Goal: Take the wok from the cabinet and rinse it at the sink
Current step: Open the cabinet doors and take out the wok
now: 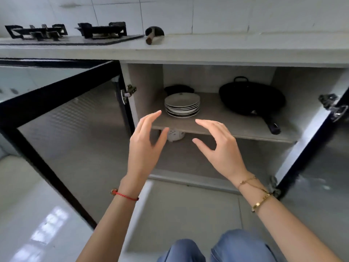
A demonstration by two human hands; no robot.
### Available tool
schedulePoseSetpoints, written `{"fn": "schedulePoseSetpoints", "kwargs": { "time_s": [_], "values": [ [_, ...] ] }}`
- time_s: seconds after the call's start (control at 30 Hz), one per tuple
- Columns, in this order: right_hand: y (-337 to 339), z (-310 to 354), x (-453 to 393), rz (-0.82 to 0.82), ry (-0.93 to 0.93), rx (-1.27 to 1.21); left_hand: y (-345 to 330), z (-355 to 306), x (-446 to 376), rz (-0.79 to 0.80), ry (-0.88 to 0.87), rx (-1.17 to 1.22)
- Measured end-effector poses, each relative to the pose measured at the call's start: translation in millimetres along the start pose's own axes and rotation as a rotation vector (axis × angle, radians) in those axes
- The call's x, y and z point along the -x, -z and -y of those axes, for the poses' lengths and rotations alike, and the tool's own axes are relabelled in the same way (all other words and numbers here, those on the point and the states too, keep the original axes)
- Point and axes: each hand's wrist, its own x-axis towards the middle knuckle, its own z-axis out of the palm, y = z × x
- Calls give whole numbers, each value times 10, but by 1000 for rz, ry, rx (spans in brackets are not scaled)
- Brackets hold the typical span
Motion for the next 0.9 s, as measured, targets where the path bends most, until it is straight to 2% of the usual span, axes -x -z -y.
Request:
{"fn": "schedulePoseSetpoints", "kwargs": {
  "time_s": [0.17,0.47,0.9],
  "values": [
    [454,-597,94,-27,-144,141,-836,-149,-176,133,26,99],
    [1069,-1731,4,-96,-438,307,-2403,-441,-537,274,32,214],
    [1035,-3079,-417,14,-722,309,-4210,-485,-974,438,281,311]
  ]
}}
